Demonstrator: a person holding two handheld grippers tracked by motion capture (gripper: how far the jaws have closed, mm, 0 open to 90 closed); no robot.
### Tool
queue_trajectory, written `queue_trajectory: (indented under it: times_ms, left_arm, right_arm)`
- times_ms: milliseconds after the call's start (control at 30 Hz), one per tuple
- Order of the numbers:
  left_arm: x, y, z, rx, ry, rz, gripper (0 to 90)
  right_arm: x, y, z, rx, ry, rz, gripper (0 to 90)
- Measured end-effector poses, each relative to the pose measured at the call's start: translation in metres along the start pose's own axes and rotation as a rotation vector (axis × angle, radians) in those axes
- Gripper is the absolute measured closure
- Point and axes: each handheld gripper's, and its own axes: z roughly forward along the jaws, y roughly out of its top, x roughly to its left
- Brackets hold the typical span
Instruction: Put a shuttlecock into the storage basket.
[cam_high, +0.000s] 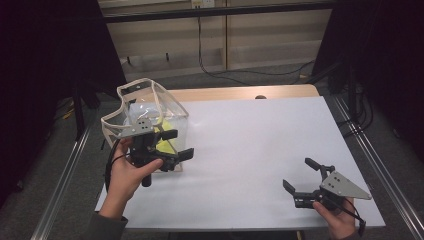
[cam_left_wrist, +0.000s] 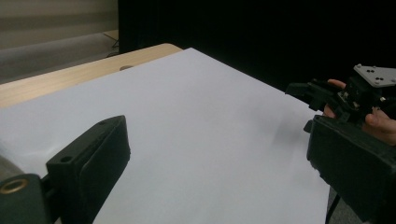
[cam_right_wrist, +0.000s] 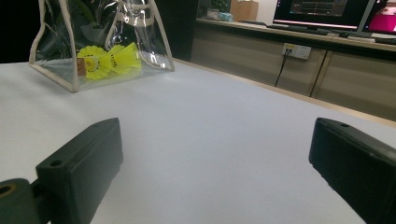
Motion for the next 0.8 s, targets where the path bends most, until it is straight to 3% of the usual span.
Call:
queue_trajectory:
  times_ms: [800]
  left_arm:
    - [0.002, -0.024, -0.01, -0.013, 0.003, 0.031, 4.2]
  right_arm:
    - [0.0, 0.0, 0.0, 0.003, 0.002, -0.004, 2.8]
